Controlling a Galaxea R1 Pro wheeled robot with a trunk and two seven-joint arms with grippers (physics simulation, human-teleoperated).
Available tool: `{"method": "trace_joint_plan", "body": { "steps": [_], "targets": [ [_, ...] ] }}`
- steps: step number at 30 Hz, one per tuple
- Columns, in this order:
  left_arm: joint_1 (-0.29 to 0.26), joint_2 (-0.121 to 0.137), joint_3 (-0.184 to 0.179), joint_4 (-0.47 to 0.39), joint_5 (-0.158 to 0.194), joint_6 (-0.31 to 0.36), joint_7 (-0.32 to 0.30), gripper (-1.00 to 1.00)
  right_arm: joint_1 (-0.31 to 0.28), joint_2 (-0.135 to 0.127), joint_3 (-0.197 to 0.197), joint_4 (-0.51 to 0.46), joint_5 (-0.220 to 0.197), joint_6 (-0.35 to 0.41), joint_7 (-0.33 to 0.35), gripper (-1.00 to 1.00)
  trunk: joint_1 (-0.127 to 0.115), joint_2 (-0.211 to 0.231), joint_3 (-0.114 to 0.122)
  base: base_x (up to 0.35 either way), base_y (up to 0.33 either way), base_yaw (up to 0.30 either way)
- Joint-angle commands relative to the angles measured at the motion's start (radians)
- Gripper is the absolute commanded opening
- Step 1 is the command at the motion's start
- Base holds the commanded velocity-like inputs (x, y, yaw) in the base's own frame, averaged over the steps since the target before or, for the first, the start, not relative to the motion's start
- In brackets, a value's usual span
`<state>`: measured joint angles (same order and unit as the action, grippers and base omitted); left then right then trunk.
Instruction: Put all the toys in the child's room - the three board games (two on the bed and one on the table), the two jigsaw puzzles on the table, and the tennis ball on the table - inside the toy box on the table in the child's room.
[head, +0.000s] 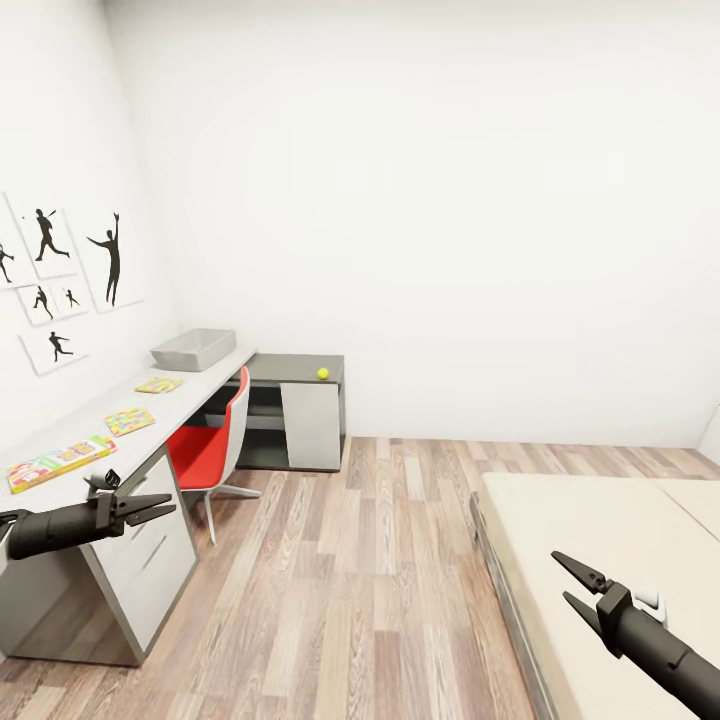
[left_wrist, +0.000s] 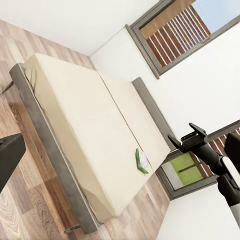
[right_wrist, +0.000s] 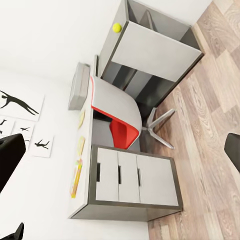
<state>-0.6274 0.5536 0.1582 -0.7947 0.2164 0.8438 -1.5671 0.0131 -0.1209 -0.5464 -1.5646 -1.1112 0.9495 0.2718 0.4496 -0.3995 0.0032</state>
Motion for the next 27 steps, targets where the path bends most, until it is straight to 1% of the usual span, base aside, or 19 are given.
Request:
{"method": "trace_joint_plan", "body": {
  "steps": [1,10,27],
  "targets": [
    [0.0,0.0,0.0,0.0,0.0,0.011,-0.004,1.0,0.0,0.0,-0.001,0.0,0.008,0.003,0.009,1.0,0.0,0.0,0.0,0.0,0.0,-0.044],
    [0.0,0.0,0.0,0.0,0.0,0.011,-0.004,1.0,-0.001,0.0,-0.001,0.0,0.008,0.003,0.009,1.0,0.0,0.0,0.0,0.0,0.0,-0.06],
    [0.0,0.0,0.0,0.0,0.001,0.011,-0.004,1.0,-0.001,0.0,0.0,0.0,0.008,0.003,0.008,1.0,0.0,0.0,0.0,0.0,0.0,-0.007]
  ]
}}
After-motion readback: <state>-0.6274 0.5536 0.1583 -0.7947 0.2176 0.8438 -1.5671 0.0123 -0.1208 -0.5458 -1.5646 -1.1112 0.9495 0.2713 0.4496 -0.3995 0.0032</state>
